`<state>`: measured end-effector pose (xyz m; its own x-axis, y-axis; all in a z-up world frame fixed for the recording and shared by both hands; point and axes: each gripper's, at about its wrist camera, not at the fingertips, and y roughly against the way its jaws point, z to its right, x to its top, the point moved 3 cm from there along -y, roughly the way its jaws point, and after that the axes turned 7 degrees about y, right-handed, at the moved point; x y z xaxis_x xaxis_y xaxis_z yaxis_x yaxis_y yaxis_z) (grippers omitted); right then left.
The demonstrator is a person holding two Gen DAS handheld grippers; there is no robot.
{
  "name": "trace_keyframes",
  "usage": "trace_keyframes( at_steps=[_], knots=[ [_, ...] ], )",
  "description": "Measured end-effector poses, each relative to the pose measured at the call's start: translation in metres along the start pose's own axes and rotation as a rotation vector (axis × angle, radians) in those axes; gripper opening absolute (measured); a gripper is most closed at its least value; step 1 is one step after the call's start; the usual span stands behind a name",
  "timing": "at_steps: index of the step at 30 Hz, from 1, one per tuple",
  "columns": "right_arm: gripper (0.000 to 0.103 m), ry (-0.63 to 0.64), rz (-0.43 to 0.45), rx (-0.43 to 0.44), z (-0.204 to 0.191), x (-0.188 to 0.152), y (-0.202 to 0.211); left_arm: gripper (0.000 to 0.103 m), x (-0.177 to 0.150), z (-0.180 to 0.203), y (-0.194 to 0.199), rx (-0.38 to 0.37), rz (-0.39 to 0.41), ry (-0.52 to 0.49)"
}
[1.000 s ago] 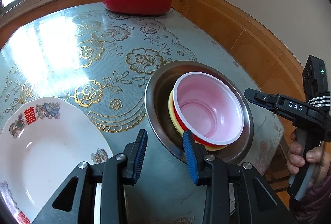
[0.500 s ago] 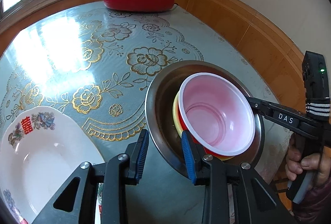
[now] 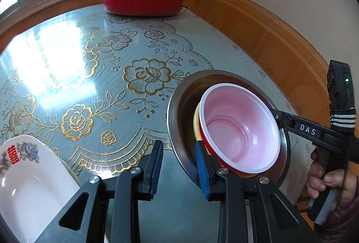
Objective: Organize plates and bowls
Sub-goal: 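Lift the nested steel bowl off the table with both tools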
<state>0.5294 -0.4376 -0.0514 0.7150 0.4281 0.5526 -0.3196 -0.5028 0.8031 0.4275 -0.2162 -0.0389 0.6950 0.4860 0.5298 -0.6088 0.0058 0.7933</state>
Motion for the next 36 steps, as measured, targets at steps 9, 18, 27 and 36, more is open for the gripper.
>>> trace_keyframes(
  at_steps=[9, 18, 27, 36],
  knots=[
    [0.017, -0.055, -0.018, 0.099, 0.010, -0.012, -0.001, 0.035, -0.004, -0.008, 0.009, -0.009, 0.029, 0.045],
    [0.024, -0.070, 0.035, 0.092, 0.013, -0.016, 0.015, 0.037, -0.005, -0.001, 0.004, 0.012, -0.009, 0.020],
    [0.034, 0.032, 0.083, 0.018, 0.010, -0.018, 0.029, 0.034, -0.002, 0.001, -0.005, 0.046, -0.019, 0.024],
    [0.032, 0.065, 0.032, 0.025, 0.007, -0.016, 0.017, 0.034, -0.003, 0.008, -0.013, 0.108, 0.018, -0.014]
  ],
)
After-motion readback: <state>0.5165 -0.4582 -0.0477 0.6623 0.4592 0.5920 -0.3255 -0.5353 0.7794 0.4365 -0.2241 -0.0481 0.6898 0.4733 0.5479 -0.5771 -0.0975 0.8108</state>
